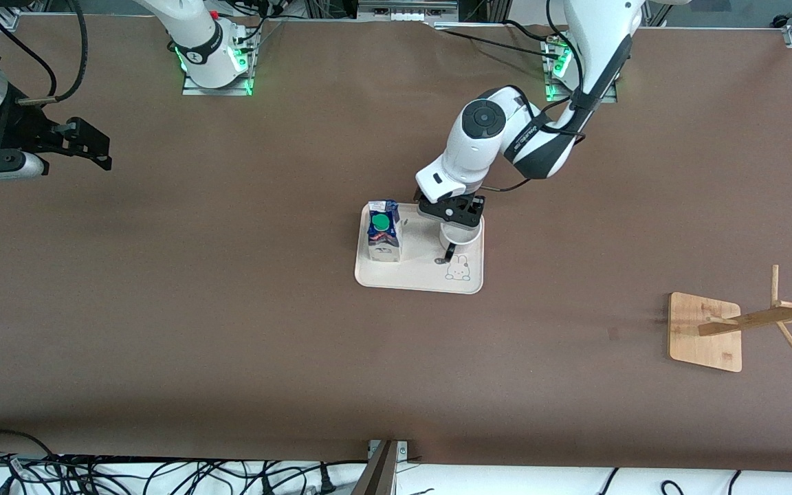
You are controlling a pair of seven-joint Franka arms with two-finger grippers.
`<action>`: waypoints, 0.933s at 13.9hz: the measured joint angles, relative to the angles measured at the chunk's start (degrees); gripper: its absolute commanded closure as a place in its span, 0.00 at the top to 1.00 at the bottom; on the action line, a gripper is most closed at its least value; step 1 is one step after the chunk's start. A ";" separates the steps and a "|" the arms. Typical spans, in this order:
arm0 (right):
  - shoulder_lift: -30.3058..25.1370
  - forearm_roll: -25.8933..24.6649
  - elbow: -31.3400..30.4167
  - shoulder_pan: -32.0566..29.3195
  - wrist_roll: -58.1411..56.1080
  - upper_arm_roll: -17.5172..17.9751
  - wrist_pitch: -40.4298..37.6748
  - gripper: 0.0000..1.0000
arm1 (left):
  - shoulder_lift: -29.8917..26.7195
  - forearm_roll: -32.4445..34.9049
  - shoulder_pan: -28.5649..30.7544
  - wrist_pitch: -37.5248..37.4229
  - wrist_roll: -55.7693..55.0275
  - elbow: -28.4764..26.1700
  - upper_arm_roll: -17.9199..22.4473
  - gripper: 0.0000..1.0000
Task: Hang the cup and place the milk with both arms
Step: 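Lower the left gripper and grasp the white mug's rim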
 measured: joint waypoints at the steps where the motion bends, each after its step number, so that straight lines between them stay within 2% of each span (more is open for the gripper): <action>1: 0.00 0.00 0.00 0.00 0.00 0.00 0.00 1.00 | 0.59 0.92 0.00 1.12 0.00 0.00 0.04 1.00; 5: 0.01 0.00 0.00 0.00 0.00 0.00 0.00 1.00 | 1.45 6.50 0.22 2.06 -0.03 0.08 0.22 1.00; 6: 0.01 0.00 0.00 0.00 0.00 0.00 0.00 1.00 | 1.45 6.68 0.22 2.06 -0.03 0.09 0.22 0.94; 9: 0.01 0.00 0.00 0.00 0.00 0.00 0.00 1.00 | 1.45 6.71 0.17 0.88 0.01 -0.01 0.19 0.49; 11: 0.01 0.00 0.00 0.00 0.00 -0.01 0.00 1.00 | 1.45 6.72 0.16 0.16 0.01 -0.02 0.18 0.28; 12: 0.01 0.00 0.00 0.00 0.00 -0.01 0.00 1.00 | 1.45 6.72 0.16 0.06 0.02 -0.03 0.17 0.10; 13: 0.01 0.00 0.00 0.00 0.00 -0.01 0.00 1.00 | 1.45 6.72 0.16 -0.09 0.02 -0.03 0.15 0.00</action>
